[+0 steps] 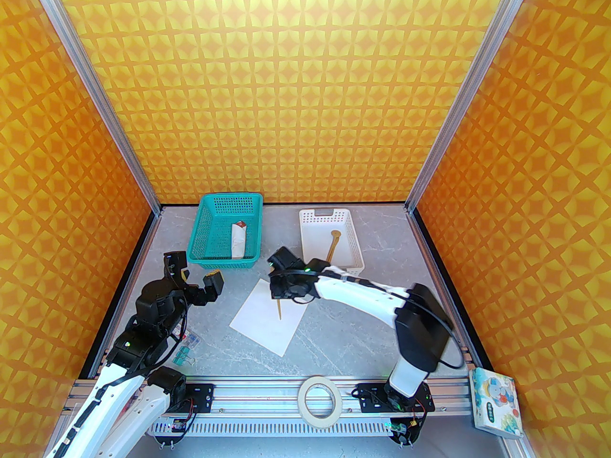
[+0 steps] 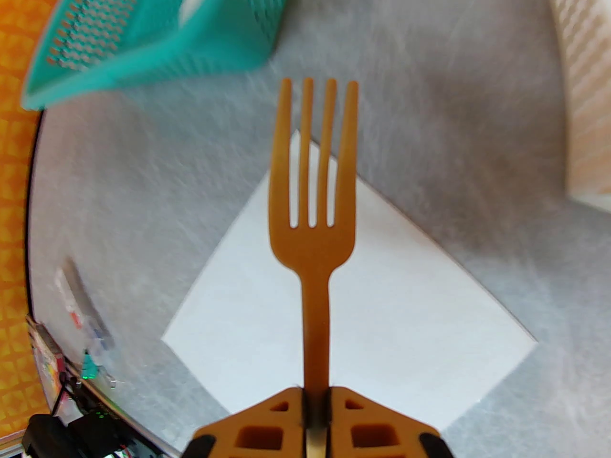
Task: Place the utensils on the paper napkin and roll it up
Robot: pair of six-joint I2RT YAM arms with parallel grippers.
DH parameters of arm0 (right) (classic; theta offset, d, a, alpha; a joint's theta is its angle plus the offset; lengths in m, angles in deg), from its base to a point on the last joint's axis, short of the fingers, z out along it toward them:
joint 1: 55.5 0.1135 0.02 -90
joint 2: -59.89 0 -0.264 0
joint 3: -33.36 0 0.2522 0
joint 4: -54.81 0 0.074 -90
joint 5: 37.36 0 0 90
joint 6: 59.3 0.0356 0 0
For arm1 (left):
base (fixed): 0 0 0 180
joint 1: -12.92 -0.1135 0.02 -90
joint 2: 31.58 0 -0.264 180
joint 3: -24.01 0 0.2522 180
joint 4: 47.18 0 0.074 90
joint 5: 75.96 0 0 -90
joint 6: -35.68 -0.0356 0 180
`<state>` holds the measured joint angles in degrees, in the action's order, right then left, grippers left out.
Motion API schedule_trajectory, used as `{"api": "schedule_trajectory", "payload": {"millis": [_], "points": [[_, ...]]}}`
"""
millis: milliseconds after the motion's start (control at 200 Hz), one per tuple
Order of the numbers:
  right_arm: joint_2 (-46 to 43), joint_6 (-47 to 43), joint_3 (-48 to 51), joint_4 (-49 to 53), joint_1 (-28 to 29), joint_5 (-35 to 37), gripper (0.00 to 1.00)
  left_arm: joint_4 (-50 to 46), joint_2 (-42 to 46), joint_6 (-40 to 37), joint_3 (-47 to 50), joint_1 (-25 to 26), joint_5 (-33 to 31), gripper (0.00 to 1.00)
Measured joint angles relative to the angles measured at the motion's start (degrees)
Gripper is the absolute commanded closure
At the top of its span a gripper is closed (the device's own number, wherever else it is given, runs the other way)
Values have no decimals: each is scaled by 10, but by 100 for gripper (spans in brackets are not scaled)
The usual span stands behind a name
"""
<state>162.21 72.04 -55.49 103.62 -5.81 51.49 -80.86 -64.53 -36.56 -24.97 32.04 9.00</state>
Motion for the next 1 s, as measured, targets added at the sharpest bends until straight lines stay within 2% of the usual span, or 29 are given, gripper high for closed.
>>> {"api": "schedule_trajectory", "payload": {"millis": [290,1000], "points": [[61,0,-5,-3,16,-10,87,0,4,2,5,0,0,0],[121,-20,-59,2,24,-17,86,0,4,2,6,0,0,0]]}}
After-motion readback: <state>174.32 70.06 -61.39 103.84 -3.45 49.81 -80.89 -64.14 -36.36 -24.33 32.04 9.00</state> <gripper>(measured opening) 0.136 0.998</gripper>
